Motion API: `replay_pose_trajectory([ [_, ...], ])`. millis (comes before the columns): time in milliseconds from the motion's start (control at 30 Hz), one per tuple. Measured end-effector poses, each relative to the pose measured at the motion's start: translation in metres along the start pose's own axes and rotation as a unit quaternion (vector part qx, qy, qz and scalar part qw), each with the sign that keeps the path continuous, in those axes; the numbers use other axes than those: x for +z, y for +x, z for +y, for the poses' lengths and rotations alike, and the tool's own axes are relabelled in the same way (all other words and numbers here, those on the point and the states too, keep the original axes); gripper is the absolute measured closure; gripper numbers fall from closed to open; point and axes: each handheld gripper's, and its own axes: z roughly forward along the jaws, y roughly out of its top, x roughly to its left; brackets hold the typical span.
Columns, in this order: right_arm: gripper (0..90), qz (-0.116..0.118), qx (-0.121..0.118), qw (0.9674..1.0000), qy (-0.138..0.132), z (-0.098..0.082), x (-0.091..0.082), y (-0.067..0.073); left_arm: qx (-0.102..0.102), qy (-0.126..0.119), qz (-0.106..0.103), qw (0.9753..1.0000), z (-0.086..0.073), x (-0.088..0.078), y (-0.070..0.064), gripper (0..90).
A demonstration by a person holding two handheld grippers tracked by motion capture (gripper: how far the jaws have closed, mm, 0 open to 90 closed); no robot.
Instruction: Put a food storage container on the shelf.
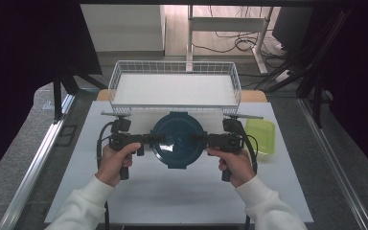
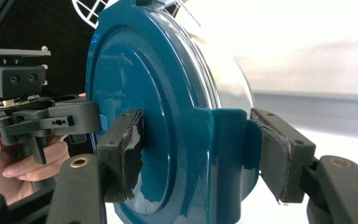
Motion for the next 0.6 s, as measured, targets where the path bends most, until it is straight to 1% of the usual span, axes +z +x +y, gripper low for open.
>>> replay_pose_trajectory([
  [233,36.6,-0.002,-0.018,0.9998,-0.002,0.016,-0.003,0.014,0.003,-0.010,-0.003,0.9999,0.010,-0.008,-0.005,40.6],
  [367,36.6,0.000,-0.024,0.9997,-0.004,0.027,-0.004,0.021,0.007,-0.018,-0.002,0.9998,0.022,-0.015,-0.009,40.6],
  [600,36.6,0.000,-0.032,0.9995,-0.002,0.049,-0.001,0.035,0.007,-0.026,-0.003,0.9996,0.042,-0.026,-0.010,40.5],
])
